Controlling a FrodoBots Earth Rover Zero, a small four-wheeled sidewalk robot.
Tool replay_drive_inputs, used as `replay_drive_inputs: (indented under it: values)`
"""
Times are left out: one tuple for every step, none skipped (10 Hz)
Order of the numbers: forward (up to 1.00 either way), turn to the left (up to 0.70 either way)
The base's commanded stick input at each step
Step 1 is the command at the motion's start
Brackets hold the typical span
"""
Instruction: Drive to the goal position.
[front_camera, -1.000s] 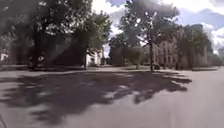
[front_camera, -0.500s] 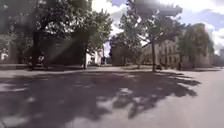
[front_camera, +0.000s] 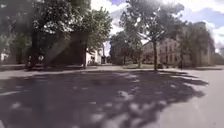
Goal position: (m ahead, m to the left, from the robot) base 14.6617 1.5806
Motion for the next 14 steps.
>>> replay_drive_inputs:
  values:
    - [0.85,0.01]
    - [0.85,0.01]
    - [0.85,0.01]
    - [0.85,0.01]
    - [0.85,0.01]
    - [0.85,0.01]
    - [0.85,0.01]
    - [0.85,0.01]
    - [0.85,0.01]
    - [0.85,0.01]
    - [0.85,0.01]
    - [0.85,0.01]
    - [0.85,0.01]
    - [0.85,0.01]
